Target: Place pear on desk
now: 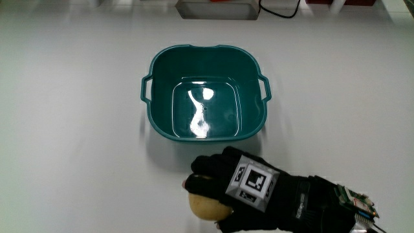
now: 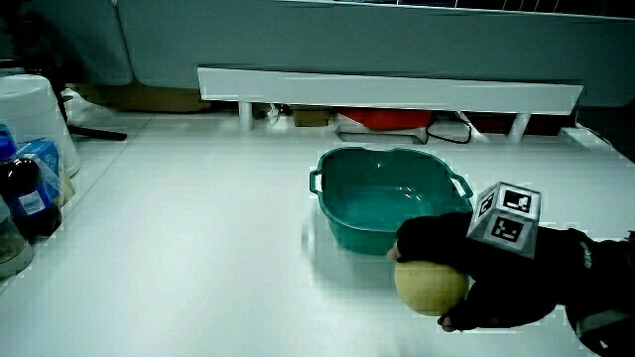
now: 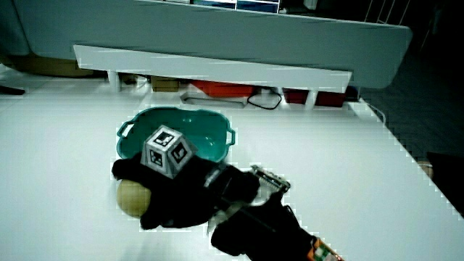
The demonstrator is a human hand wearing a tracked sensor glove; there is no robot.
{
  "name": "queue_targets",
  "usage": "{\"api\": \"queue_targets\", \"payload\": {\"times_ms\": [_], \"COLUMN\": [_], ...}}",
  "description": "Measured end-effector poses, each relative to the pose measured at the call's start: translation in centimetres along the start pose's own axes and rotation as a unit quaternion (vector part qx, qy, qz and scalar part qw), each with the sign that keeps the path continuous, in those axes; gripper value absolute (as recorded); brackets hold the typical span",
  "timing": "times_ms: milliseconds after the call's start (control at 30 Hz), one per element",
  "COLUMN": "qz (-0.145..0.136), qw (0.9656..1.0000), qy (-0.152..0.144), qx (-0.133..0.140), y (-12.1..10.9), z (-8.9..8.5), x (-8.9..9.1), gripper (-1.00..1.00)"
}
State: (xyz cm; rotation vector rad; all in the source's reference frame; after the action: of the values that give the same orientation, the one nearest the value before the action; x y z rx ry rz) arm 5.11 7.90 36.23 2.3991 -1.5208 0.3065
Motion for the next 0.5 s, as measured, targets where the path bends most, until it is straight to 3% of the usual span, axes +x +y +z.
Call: {"api": "queue_targets", "payload": {"times_ms": [233,367,400,433,500], "qz": [-0.003,0.001,0.003,0.002,0.005], "qw": [0.9997,0.9995,0.9999,0.9997,0.9999], "qy": [-0.014,0.002,-0.001,-0.015,-0.008], "qx": [-0.019,-0.031,-0.010,-0.021,0.009], "y": [0.5,0.9,0.9,1.0,1.1], "z": [-2.1,-3.5,-3.7,-4.2,-4.5], "x": [0.0,-0.5,-0.7,-0.7,-1.0], "gripper": [0.00,0.00,0.00,0.00,0.00]}}
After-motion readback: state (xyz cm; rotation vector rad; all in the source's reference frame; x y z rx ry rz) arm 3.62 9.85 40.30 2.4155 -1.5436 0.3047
